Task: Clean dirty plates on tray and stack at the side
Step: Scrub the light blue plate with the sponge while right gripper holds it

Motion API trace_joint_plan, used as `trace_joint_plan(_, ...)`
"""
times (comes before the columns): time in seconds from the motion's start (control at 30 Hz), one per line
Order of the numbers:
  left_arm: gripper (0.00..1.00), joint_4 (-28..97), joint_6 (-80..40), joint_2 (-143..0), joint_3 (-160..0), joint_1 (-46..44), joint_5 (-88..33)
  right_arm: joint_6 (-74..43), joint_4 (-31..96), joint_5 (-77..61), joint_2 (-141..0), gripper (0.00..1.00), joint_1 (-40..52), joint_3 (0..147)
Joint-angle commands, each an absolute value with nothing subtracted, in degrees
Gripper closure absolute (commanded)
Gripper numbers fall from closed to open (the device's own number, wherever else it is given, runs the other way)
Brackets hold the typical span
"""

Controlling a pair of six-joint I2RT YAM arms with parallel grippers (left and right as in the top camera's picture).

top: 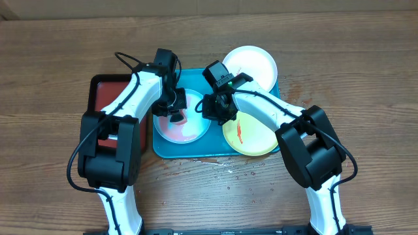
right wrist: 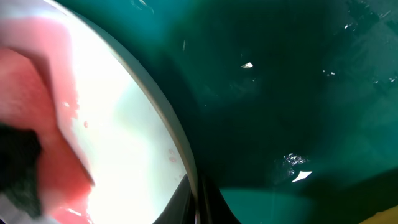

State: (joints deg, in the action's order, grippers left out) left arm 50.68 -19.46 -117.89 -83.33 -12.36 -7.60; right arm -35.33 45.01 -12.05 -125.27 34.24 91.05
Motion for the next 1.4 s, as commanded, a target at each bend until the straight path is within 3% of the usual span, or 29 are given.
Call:
trace_joint_plan(0.0, 0.96, 50.8, -15.9, -117.9, -82.8, -13.0, -19.4, -35.6, 45.5, -11.0, -128.0, 0.96, 34.8, 90.1)
trace_joint_plan(0.2, 0.96, 45.0, -14.1, -117.9, -82.8, -12.9, -16.2, -35.6, 45.5, -11.0, -128.0, 0.96, 34.8, 90.1)
trace_joint_plan(0.47, 0.96, 43.8, -12.1, -117.9, -82.8, -12.2, 2.1, -35.6, 45.6, -11.0, -128.0, 0.96, 34.8, 90.1)
trace_joint_plan(0.63, 0.96, 48.4, -11.9, -117.9, -82.8, -12.0, -2.7, -35.6, 45.5, -11.0, -128.0, 0.96, 34.8, 90.1)
trace_joint_plan(0.83, 0.96, 47.9, -2.0, -117.9, -82.8, -12.0, -19.8, -35.6, 45.6, -11.0, -128.0, 0.96, 34.8, 90.1)
trace_joint_plan(0.97, 0.96, 44.5, -1.3, -117.9, -82.8, -12.0, -20.6, -35.6, 45.6, -11.0, -128.0, 0.96, 34.8, 90.1)
trace_joint_plan(1.17, 0.96, 41.0, -5.3, -117.9, -82.7, -12.0, -5.3, -35.6, 45.6, -11.0, -128.0, 0.96, 34.8, 90.1)
trace_joint_plan(1.37, 0.96, 48.4, -13.3, -117.9, -82.7, -12.0, 2.5, -35.6, 45.6, -11.0, -128.0, 0.96, 34.8, 90.1)
